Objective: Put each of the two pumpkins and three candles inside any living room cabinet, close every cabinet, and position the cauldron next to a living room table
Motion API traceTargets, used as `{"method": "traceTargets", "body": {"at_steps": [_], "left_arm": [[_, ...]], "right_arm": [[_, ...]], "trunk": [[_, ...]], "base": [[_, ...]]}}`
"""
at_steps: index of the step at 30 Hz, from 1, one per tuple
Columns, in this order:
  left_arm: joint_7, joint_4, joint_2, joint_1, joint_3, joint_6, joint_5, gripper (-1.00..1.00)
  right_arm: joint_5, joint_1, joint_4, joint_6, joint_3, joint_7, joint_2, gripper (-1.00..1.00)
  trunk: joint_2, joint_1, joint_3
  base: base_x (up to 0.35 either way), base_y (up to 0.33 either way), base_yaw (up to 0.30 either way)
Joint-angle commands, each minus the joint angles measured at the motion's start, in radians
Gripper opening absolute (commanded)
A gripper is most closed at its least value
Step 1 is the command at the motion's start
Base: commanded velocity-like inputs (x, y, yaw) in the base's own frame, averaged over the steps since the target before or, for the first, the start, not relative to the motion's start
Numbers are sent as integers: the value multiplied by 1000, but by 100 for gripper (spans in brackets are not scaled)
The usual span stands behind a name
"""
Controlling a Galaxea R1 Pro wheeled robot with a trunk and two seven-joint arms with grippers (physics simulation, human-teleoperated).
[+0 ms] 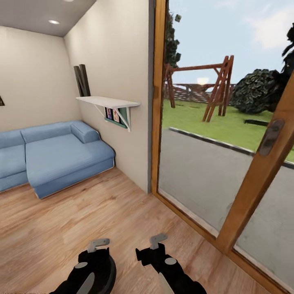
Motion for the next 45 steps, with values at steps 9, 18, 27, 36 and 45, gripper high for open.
{"method": "traceTargets", "body": {"at_steps": [9, 18, 27, 36, 45], "left_arm": [[9, -2, 1, -1, -5, 3, 8, 100], [9, -2, 1, -1, -4, 3, 9, 100], [9, -2, 1, -2, -4, 3, 9, 100], [9, -2, 1, -1, -5, 2, 9, 100], [9, -2, 1, -1, -5, 3, 10, 100]], "right_arm": [[-11, -1, -2, 4, 3, -9, -1, 100], [-11, -1, -2, 4, 3, -9, -1, 100], [-11, -1, -2, 4, 3, -9, -1, 100], [-11, -1, -2, 4, 3, -9, -1, 100], [-11, -1, -2, 4, 4, -9, -1, 100]], "trunk": [[-1, 1, -1], [-1, 1, -1], [-1, 1, -1], [-1, 1, -1], [-1, 1, -1]], "base": [[277, -27, 290], [277, -1, 290], [175, 0, 290], [12, 0, 290], [9, 0, 290]]}}
